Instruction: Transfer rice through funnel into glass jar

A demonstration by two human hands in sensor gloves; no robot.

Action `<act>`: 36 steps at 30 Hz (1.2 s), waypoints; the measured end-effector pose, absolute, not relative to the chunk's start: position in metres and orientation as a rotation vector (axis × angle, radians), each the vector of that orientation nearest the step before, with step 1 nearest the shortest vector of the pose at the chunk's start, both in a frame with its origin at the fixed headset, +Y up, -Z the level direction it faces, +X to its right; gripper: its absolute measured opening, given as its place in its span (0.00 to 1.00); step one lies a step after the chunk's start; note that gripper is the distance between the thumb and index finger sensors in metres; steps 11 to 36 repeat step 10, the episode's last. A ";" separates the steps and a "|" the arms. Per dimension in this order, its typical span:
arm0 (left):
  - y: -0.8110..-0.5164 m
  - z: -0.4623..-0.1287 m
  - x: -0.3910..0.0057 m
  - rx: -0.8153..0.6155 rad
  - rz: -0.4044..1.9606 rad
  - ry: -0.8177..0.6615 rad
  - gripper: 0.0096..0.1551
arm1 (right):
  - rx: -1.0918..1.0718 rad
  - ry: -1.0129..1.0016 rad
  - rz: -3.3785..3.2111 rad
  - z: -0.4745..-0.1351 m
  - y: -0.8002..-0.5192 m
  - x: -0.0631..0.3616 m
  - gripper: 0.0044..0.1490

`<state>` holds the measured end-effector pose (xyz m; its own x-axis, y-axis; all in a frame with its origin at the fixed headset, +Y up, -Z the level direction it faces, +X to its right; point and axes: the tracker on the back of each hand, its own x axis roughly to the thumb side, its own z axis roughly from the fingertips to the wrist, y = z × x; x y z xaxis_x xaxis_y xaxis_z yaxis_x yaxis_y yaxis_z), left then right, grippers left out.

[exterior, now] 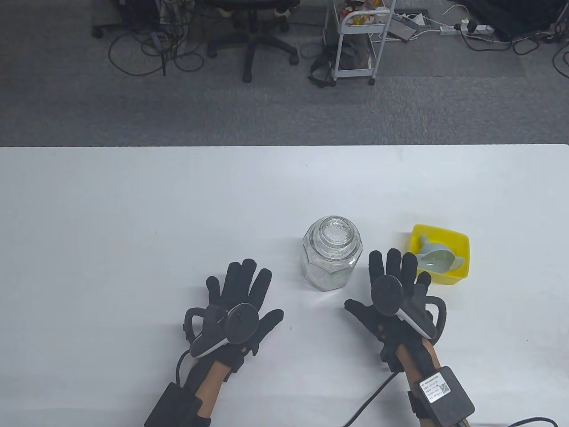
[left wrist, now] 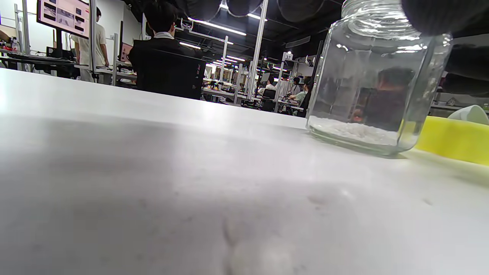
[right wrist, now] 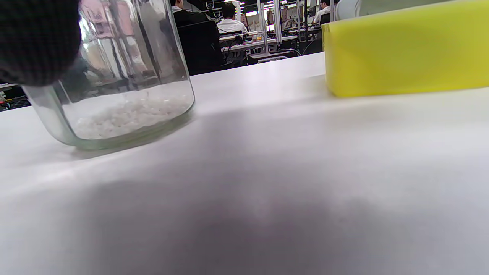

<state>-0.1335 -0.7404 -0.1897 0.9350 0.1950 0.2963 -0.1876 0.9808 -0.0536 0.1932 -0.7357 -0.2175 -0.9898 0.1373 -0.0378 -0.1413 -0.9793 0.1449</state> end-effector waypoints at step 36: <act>-0.740 -0.190 -0.136 -0.022 0.188 -0.294 0.52 | -0.037 0.241 3.005 -0.217 -0.737 0.189 0.71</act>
